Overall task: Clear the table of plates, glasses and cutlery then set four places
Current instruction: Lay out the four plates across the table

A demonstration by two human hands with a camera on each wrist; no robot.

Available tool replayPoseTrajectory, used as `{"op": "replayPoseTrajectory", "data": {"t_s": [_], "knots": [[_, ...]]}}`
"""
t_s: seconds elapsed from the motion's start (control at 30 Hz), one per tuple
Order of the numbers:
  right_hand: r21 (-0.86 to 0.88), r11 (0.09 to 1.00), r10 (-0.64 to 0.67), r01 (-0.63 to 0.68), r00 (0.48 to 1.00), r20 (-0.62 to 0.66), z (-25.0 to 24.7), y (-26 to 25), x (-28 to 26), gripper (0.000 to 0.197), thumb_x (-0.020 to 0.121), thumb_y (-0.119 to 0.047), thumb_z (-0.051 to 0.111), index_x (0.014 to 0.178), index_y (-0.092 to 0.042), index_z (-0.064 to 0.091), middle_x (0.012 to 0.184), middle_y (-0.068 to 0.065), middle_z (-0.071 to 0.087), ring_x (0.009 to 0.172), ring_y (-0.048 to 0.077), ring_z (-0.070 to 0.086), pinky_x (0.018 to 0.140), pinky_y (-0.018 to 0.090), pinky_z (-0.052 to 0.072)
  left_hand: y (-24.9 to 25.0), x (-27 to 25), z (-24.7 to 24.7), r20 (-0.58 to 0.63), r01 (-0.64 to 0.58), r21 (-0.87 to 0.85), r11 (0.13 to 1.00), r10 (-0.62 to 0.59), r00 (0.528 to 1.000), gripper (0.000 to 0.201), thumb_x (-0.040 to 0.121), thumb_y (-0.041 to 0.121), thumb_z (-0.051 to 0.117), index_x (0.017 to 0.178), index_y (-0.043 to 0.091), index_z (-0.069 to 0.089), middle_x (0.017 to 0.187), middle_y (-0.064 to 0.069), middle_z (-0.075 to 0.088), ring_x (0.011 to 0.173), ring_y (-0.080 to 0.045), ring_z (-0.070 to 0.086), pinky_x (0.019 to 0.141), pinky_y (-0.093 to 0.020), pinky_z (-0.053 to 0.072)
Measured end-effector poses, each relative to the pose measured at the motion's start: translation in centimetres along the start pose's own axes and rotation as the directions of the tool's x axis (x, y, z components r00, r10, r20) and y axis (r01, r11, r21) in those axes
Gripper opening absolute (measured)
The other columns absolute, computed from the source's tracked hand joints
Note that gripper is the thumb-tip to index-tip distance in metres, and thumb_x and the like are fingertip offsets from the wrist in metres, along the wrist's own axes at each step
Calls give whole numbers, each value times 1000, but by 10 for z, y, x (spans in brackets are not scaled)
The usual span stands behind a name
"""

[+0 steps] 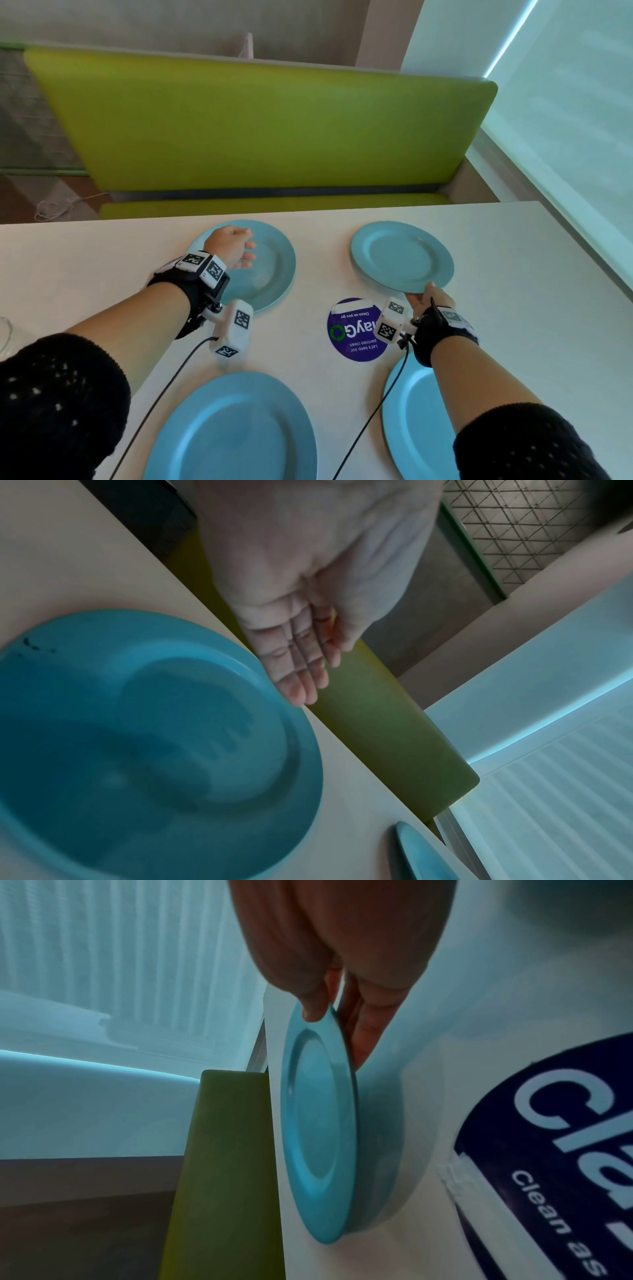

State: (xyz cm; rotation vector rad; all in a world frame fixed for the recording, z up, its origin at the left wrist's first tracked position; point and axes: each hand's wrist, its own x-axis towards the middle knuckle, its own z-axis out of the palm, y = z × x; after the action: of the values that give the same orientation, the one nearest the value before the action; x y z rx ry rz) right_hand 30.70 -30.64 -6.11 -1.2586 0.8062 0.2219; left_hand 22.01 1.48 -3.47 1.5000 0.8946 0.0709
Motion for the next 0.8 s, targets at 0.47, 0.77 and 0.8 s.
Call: {"op": "replayPoseTrajectory", "data": {"t_s": [0.47, 0.77, 0.8], "knots": [[-152, 988, 13, -16, 1000, -24, -5, 2, 20, 49, 82, -19, 70, 125, -1, 54, 118, 18, 62, 104, 35, 64, 94, 45, 51, -5, -8, 2, -19, 20, 4, 1000, -20, 1000, 11, 97, 19, 46, 101, 10, 52, 78, -2, 57, 64, -18, 56, 60, -28, 50], [-333, 942, -74, 51, 996, -56, -3, -4, 29, 47, 74, -32, 75, 112, -11, 59, 95, 12, 63, 72, 28, 60, 69, 38, 53, -10, -15, -5, -12, 37, -14, 999, -37, 999, 12, 97, 19, 46, 101, 9, 52, 80, -3, 58, 65, -18, 57, 62, -29, 51], [-362, 930, -82, 56, 995, -56, -3, -4, 27, 41, 76, -33, 74, 106, -12, 56, 82, 10, 59, 59, 24, 52, 57, 34, 46, -11, -16, -7, -13, 40, -17, 999, -40, 999, 12, 97, 19, 46, 101, 9, 52, 80, -3, 58, 65, -18, 57, 62, -29, 51]]}}
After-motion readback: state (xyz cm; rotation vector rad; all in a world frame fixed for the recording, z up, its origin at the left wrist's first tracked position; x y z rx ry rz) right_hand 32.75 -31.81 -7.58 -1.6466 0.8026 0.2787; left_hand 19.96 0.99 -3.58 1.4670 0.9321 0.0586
